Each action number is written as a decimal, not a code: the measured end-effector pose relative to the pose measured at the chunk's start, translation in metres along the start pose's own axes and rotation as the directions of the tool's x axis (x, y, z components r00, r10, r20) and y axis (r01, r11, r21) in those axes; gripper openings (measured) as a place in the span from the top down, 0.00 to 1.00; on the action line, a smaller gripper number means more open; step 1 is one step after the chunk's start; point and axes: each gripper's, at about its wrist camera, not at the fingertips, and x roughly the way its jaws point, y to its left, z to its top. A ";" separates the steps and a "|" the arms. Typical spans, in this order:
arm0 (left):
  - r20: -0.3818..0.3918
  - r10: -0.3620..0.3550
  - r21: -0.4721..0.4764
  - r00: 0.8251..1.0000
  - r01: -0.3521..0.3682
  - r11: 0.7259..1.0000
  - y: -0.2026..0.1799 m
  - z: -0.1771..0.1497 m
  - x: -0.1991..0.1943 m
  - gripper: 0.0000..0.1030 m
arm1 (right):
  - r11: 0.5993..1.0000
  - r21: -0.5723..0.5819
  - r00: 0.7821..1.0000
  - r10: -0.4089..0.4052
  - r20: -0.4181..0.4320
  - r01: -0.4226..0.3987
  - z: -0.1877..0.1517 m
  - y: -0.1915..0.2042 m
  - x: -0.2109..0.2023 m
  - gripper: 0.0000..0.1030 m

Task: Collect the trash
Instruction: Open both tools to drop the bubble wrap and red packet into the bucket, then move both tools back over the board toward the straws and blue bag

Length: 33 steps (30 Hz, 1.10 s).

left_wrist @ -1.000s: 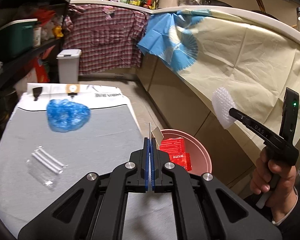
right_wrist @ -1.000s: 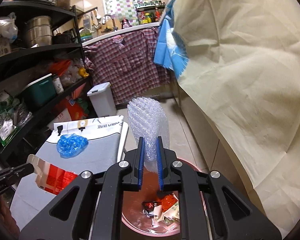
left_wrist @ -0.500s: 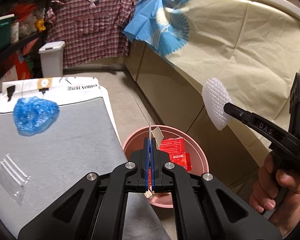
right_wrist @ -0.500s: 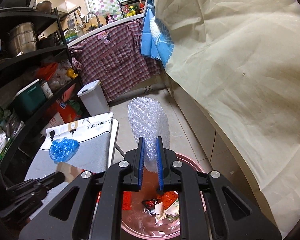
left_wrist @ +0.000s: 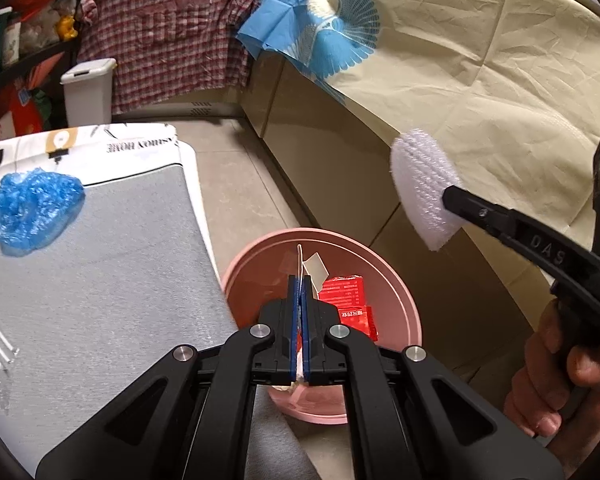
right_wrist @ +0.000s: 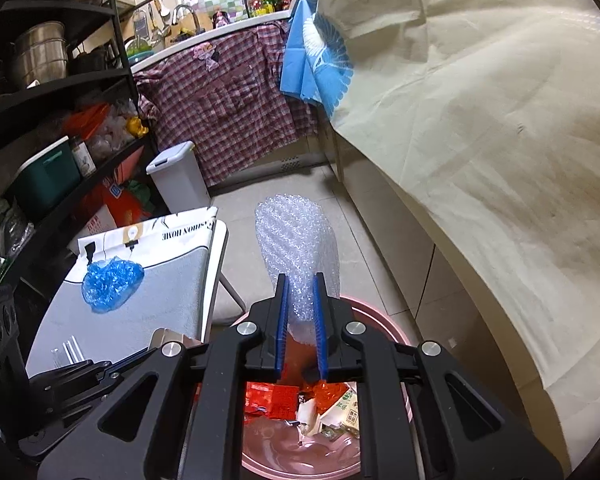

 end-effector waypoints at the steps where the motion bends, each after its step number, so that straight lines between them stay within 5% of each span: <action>1: -0.013 -0.008 0.000 1.000 0.008 1.000 0.000 0.000 0.003 0.95 | 1.000 -0.004 1.000 -0.001 -0.016 0.001 -0.001 0.000 0.004 0.83; 3: -0.039 -0.009 -0.003 0.999 0.009 1.000 0.001 -0.001 0.008 0.81 | 0.999 -0.016 0.999 -0.033 -0.043 0.033 -0.003 0.002 0.010 0.56; 5: -0.025 0.002 -0.009 1.000 -0.003 1.000 0.007 -0.004 0.003 0.74 | 0.999 -0.013 0.998 -0.046 -0.030 0.046 -0.003 0.000 0.009 0.48; 24: 0.037 0.155 -0.119 0.987 -0.150 0.981 0.075 -0.032 -0.102 0.74 | 0.995 -0.096 1.000 -0.021 0.012 0.022 -0.010 0.019 -0.019 0.48; 29: 0.055 0.254 -0.201 0.966 -0.239 0.950 0.118 -0.047 -0.133 0.72 | 0.992 -0.126 0.999 -0.001 0.034 0.005 -0.012 0.029 -0.031 0.48; 33: 0.058 0.370 -0.326 0.927 -0.333 0.885 0.164 -0.069 -0.142 0.67 | 0.986 -0.166 0.999 0.011 0.042 -0.004 -0.017 0.041 -0.037 0.48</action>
